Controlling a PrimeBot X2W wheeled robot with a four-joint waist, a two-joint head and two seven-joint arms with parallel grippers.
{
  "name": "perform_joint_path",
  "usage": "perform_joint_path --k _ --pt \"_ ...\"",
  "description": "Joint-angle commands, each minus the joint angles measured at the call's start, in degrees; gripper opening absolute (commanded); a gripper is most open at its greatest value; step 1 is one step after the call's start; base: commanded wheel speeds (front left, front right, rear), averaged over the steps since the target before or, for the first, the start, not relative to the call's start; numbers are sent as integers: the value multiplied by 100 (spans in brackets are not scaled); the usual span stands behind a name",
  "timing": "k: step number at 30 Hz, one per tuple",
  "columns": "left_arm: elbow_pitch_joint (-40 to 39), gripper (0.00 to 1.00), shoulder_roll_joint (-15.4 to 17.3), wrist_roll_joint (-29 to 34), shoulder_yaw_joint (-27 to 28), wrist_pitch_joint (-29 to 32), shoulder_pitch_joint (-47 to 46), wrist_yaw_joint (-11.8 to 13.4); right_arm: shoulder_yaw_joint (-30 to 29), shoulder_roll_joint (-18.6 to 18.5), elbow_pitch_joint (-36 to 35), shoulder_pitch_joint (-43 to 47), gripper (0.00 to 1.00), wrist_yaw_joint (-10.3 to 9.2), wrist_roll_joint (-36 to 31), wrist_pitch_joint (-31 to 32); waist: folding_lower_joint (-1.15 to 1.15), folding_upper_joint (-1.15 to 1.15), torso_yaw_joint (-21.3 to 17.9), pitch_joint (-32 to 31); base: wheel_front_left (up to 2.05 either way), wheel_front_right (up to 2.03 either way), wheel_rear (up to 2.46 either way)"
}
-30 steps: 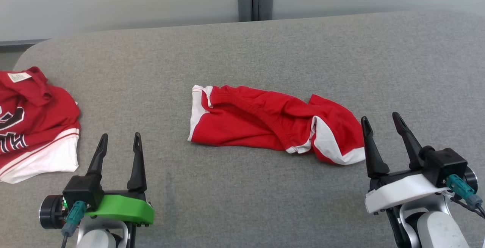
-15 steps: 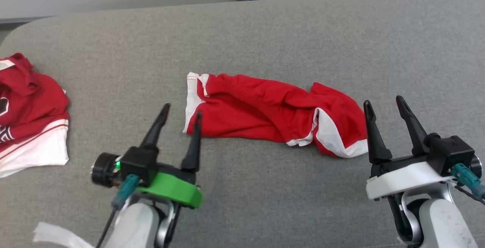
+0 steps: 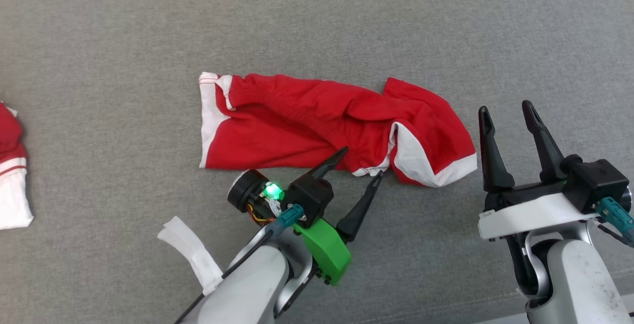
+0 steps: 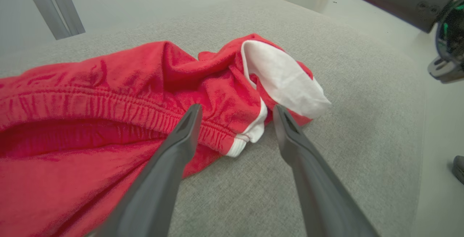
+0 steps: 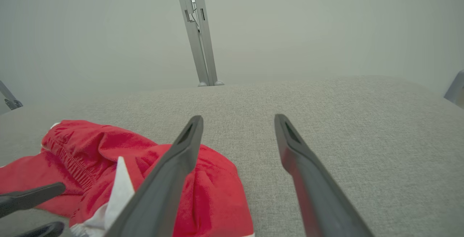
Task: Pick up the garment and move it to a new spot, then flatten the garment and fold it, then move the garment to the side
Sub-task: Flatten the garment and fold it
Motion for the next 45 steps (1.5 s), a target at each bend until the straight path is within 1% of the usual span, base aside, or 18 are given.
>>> perform_joint_path --k 1,3,5,6,7,8,16,18,22,28,29,33,35,37,40,41,42,45 --pt "94 100 12 -72 -65 26 -137 -17 4 -5 35 -105 100 -4 67 -65 0 0 -284 242 0 0 0" --pt "260 100 13 -77 -156 44 -233 -10 7 -6 96 -115 100 -4 91 -119 0 0 -367 282 0 0 0" --pt "424 100 10 -50 -168 37 -298 56 -6 -5 150 -128 100 -4 115 -165 0 0 -429 303 0 0 0" --pt "486 68 8 -44 -162 -2 -334 87 -18 -6 172 -134 100 -4 129 -187 0 0 -448 306 0 0 0" --pt "537 39 9 -28 -146 -34 -369 108 -26 -5 188 -137 100 -4 141 -197 0 0 -461 306 0 0 0" --pt "598 0 27 -33 -117 -64 -388 147 -34 -5 215 -139 100 -4 142 -216 0 0 -473 300 0 0 0" --pt "641 0 250 -136 191 -336 -517 318 -116 -7 317 -115 100 -4 151 -290 0 0 -378 144 0 0 0" --pt "557 0 308 -185 287 -386 -502 373 -146 -6 327 -104 100 -4 148 -288 0 0 -328 99 0 0 0" --pt "216 0 534 -329 601 -440 -366 570 -210 -7 329 -46 100 -4 129 -267 0 0 -189 -34 0 0 0" --pt "-436 0 1056 -491 1110 -245 -135 934 -295 -7 256 30 100 -4 105 -192 0 0 3 -146 0 0 0" --pt "-541 0 1167 -507 1193 -173 -75 998 -309 -6 242 35 100 -4 96 -181 0 0 33 -152 0 0 0" --pt "-807 0 1443 -678 1466 110 222 1185 -339 -7 212 33 100 -4 86 -144 0 0 94 -163 0 0 0" --pt "-876 0 1556 -777 1573 197 398 1265 -340 -7 207 40 100 -4 83 -137 0 0 107 -172 0 0 0" --pt "-883 0 1596 -883 1658 210 607 1309 -337 -7 198 48 100 -4 83 -125 0 0 115 -182 0 0 0" --pt "-814 0 1563 -1047 1709 113 833 1275 -340 -7 178 55 100 -4 92 -119 0 0 127 -198 0 0 0" --pt "-771 47 1521 -1101 1722 53 901 1278 -350 -7 167 61 100 -4 83 -119 0 0 142 -212 0 0 0" --pt "-728 100 1487 -1152 1714 14 970 1250 -356 -7 162 67 100 -4 78 -114 0 0 152 -226 0 0 0" --pt "-614 100 1392 -1243 1794 -265 1102 1279 -355 -7 130 111 100 -4 36 -87 0 0 195 -307 0 0 0"
